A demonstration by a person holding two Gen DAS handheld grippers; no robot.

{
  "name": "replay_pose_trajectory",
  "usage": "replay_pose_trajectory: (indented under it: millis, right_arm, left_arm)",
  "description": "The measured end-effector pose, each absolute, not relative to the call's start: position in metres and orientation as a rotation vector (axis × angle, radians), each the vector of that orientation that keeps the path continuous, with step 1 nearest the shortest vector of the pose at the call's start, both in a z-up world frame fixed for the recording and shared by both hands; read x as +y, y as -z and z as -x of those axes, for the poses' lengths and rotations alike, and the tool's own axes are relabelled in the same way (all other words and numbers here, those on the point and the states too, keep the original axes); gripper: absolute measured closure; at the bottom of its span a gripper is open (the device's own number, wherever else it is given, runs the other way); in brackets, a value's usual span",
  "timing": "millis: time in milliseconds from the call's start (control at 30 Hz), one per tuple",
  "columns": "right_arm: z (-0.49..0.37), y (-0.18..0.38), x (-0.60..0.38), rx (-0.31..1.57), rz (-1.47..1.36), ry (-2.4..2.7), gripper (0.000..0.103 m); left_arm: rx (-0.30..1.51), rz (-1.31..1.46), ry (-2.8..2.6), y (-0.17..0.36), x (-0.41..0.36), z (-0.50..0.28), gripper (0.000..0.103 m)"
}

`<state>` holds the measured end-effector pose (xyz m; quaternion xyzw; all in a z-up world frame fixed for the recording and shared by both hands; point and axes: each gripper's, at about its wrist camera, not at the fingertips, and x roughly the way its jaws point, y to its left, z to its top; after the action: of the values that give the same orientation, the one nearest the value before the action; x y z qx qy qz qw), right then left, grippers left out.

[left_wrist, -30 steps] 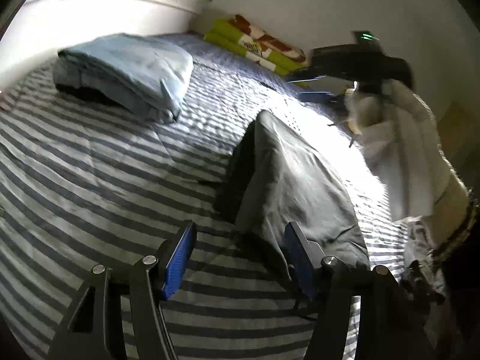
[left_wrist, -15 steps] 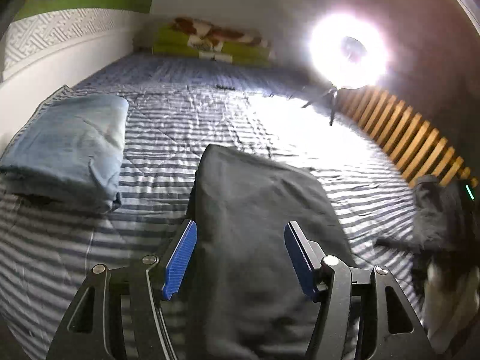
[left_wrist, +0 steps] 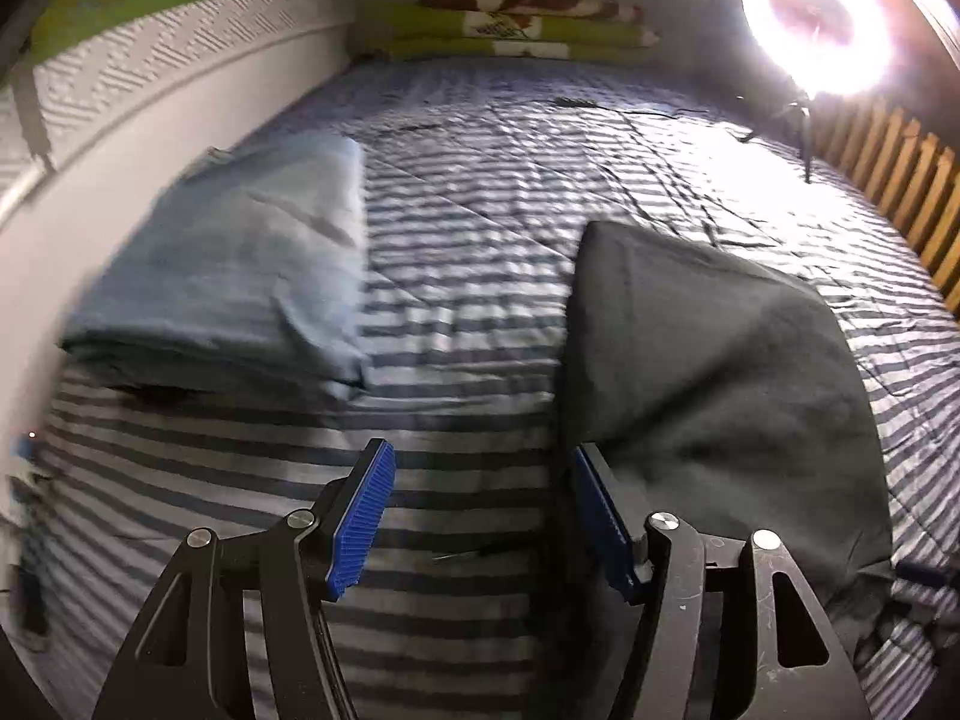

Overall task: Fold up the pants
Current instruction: 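Grasp the folded black trousers with the right tool while the left tool pinches them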

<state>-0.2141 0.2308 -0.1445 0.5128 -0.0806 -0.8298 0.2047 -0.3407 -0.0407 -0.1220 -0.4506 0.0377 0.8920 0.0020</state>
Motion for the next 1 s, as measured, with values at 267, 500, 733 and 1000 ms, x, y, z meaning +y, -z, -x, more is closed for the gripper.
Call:
replay_pose_trajectory:
  millis: [267,500,733,1000]
  right_arm:
    - [0.251,0.123,0.253,-0.252,-1.425,2.522,0.065]
    - [0.287,0.126,0.245,-0.246,-1.406,2.576,0.049]
    - [0.301,0.152,0.245,-0.336,-1.476,2.482,0.049]
    - [0.311,0.171,0.260,-0.485,-1.507,2.431,0.049]
  left_arm:
    - [0.233,1.272,-2.799,0.056,-0.008,0.313,0.035]
    - [0.199,1.292,-2.713,0.070,0.018,0.321,0.031]
    - [0.187,1.391,-2.649,0.115,0.020,0.352,0.024]
    - [0.131,1.437,-2.664,0.142,0.003,0.365,0.018]
